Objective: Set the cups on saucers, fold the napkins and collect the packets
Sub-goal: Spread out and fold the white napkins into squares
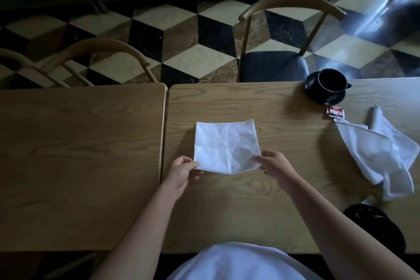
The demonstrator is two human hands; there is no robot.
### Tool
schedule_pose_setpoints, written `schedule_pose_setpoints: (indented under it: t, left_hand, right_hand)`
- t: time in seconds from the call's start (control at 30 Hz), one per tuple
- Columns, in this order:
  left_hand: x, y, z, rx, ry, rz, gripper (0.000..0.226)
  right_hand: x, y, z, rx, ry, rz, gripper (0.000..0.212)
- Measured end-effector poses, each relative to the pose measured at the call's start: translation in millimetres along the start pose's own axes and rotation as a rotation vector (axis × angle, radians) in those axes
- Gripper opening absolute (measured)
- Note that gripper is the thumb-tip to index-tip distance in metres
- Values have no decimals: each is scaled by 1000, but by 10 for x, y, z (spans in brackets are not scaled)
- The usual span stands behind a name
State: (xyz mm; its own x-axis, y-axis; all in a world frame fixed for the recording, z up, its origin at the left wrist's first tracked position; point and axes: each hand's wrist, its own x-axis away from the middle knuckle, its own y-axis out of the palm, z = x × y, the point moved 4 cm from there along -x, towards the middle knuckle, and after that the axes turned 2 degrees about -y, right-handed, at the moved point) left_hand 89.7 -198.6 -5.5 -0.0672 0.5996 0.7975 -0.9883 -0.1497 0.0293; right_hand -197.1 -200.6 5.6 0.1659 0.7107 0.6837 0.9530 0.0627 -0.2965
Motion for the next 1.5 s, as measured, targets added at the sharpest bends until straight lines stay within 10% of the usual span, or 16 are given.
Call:
schedule_pose_setpoints:
  t: [0.47, 1.07, 1.5]
  left_hand:
    - [458, -518, -1404, -366, -185, 4, 19]
    - [42, -205, -400, -159, -98, -26, 12]
    - [-415, -114, -216, -446, -113, 11, 6]
  right_hand:
    - [823, 337, 1512, 59, 291, -12, 16]
    - [358, 90, 684, -289, 259, -30, 8]
    - [-241, 158, 535, -362, 400, -50, 13]
